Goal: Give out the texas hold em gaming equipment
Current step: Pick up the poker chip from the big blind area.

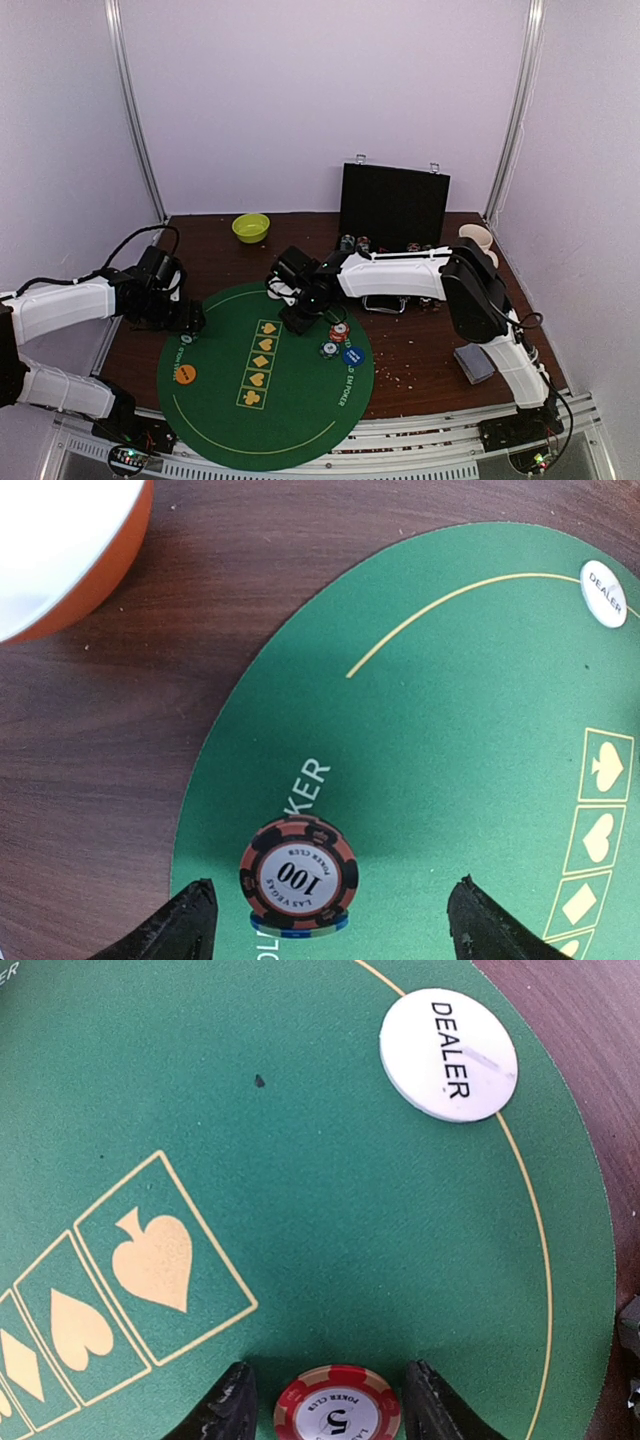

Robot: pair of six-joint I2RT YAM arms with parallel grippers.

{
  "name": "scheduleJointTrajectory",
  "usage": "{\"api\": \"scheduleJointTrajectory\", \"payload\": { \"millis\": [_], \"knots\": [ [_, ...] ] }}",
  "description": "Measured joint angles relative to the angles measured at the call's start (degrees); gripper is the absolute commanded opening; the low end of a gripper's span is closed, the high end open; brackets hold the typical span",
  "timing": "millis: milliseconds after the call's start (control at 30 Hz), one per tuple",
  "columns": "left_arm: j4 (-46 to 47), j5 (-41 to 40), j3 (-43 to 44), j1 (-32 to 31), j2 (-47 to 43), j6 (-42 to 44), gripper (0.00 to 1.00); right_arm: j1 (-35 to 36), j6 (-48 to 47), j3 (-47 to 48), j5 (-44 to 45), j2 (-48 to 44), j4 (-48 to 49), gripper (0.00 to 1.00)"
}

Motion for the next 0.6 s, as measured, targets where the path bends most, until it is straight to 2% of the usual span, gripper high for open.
{"api": "scheduleJointTrajectory", "payload": {
  "millis": [100, 233, 600],
  "knots": [
    [0.0, 0.3, 0.0, 0.0, -0.2, 0.0, 0.82, 0.0, 0.2, -2.2, 0.1, -1.0, 1.4, 0.52],
    [0.6, 0.6, -0.6, 0.0, -0.9, -0.4, 0.79, 0.0, 0.3, -4.7, 0.7, -2.4, 2.0, 0.46],
    [2.7, 0.8, -5.8, 0.0, -1.1, -3.8, 0.73, 0.3, 0.4, -5.0, 2.0, -2.7, 1.9, 0.41]
  ]
}}
